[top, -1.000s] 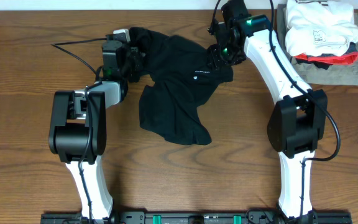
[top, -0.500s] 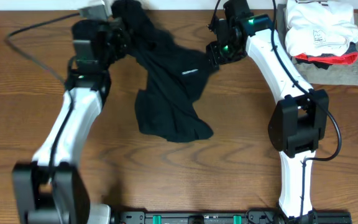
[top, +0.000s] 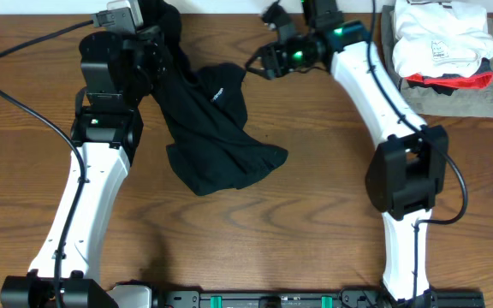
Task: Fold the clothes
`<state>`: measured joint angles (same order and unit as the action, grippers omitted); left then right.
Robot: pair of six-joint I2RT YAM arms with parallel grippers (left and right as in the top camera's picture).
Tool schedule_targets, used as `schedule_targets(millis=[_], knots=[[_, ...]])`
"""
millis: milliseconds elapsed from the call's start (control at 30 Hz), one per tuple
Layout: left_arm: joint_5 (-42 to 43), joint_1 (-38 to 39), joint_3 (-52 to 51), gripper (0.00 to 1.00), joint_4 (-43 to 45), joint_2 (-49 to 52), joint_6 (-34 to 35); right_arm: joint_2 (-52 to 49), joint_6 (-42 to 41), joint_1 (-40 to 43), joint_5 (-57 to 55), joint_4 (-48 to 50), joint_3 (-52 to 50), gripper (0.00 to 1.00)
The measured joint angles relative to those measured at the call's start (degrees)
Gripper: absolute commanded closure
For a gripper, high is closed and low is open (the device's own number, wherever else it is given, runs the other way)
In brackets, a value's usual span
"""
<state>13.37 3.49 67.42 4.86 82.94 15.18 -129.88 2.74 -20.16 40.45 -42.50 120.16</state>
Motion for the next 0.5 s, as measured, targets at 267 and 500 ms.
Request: schedule_targets(millis=[267,500], knots=[[0.02,0.48,0.0,0.94,-0.28,0.0,0.02,0.0,-2.29,-7.19,1.51,3.78,-0.02,0.29],[0.02,0.48,0.0,0.94,-0.48,0.0,0.0,0.0,-8.15,-10.95,-0.48,7.41,0.0,0.22]])
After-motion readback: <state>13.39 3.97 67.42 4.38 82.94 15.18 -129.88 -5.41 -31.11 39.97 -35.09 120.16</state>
